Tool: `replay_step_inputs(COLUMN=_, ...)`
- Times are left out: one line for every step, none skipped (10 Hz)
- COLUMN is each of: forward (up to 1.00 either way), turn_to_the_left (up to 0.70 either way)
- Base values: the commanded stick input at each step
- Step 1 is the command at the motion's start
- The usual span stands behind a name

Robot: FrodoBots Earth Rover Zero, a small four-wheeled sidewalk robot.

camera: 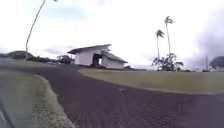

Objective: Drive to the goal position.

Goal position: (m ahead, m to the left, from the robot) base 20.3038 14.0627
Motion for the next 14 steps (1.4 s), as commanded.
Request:
replay_step_inputs(forward=0.85, turn_to_the_left=0.12)
replay_step_inputs(forward=0.85, turn_to_the_left=0.03)
replay_step_inputs(forward=0.85, turn_to_the_left=0.08)
replay_step_inputs(forward=0.85, turn_to_the_left=0.22)
replay_step_inputs(forward=0.85, turn_to_the_left=0.33)
replay_step_inputs(forward=0.85, turn_to_the_left=0.33)
replay_step_inputs(forward=0.85, turn_to_the_left=0.33)
replay_step_inputs(forward=0.85, turn_to_the_left=0.33)
replay_step_inputs(forward=0.85, turn_to_the_left=0.33)
replay_step_inputs(forward=0.85, turn_to_the_left=0.33)
replay_step_inputs(forward=0.85, turn_to_the_left=0.33)
replay_step_inputs(forward=0.85, turn_to_the_left=0.33)
replay_step_inputs(forward=0.85, turn_to_the_left=0.33)
replay_step_inputs(forward=0.85, turn_to_the_left=0.32)
